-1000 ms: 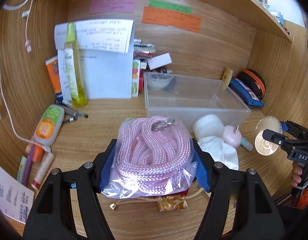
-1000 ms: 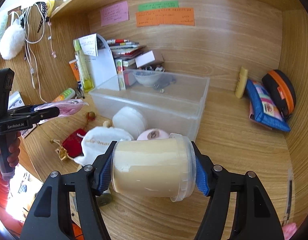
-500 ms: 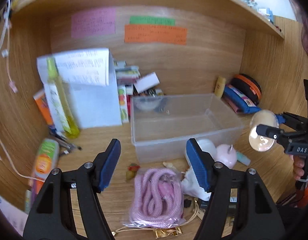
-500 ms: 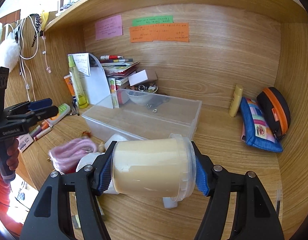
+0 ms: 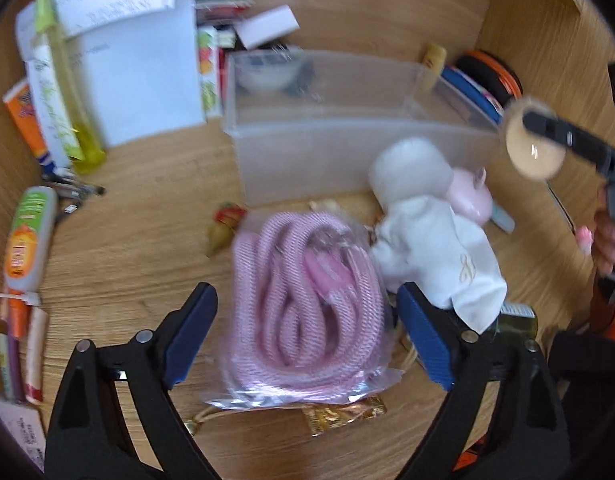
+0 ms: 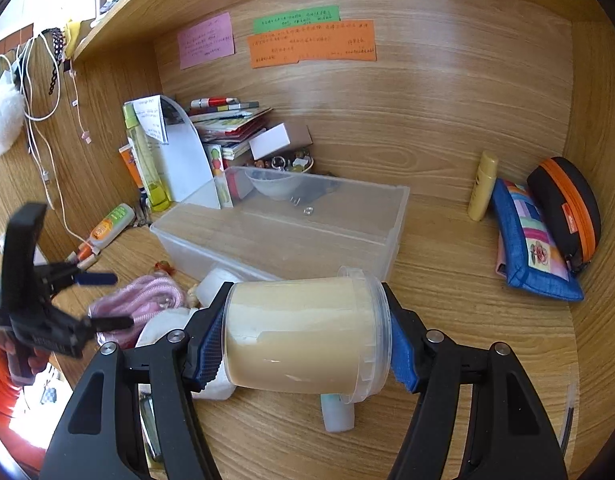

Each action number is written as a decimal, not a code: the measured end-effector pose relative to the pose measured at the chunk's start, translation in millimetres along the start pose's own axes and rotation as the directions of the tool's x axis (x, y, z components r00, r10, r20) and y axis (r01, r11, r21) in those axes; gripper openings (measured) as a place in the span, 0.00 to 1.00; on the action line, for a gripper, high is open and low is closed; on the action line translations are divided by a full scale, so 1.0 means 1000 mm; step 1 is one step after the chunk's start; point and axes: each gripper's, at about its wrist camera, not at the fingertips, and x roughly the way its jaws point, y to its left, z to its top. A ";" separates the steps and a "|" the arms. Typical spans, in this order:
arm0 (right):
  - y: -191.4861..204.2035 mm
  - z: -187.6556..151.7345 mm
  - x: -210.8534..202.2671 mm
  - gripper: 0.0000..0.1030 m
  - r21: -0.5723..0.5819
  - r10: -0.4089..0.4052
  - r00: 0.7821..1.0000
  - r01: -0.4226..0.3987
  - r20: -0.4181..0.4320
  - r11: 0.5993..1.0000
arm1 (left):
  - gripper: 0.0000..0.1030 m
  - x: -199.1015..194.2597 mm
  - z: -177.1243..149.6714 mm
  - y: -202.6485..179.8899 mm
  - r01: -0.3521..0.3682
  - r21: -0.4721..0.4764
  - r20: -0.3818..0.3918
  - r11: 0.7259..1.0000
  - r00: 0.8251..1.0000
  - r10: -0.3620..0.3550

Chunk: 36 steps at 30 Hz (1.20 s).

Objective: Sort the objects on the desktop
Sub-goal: 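Carry the bagged pink rope with the left tool while the right carries the beige jar toward the clear box, then lower both held items into the clear box and open both tools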

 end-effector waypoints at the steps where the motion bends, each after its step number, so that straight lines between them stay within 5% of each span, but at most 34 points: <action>1: 0.000 0.003 0.000 0.62 -0.003 0.002 1.000 -0.002 0.004 1.000 | 0.90 0.003 0.000 -0.002 -0.001 0.010 -0.011 1.000 1.000 0.001; 9: 0.006 0.021 -0.005 0.62 -0.037 -0.004 0.999 0.005 0.033 0.999 | 0.87 0.027 0.010 0.009 0.028 -0.015 -0.060 1.000 0.998 -0.028; 11: 0.008 0.025 -0.004 0.62 -0.046 -0.009 0.999 0.011 0.036 0.999 | 0.73 0.026 0.010 0.006 0.022 0.001 -0.054 1.000 0.998 -0.022; 16: 0.007 0.037 0.005 0.62 -0.047 -0.005 0.999 0.007 0.032 0.999 | 0.66 0.022 0.009 0.009 0.031 -0.005 -0.035 1.000 0.999 -0.031; 28: 0.002 0.058 0.045 0.62 -0.040 0.014 0.999 -0.015 -0.032 0.999 | 0.63 -0.025 0.008 0.033 0.088 -0.103 0.086 0.991 0.993 -0.080; 36: 0.000 0.067 0.070 0.62 -0.042 0.012 0.997 -0.015 -0.074 0.999 | 0.63 -0.055 0.044 0.035 0.071 -0.069 0.192 0.995 0.980 -0.057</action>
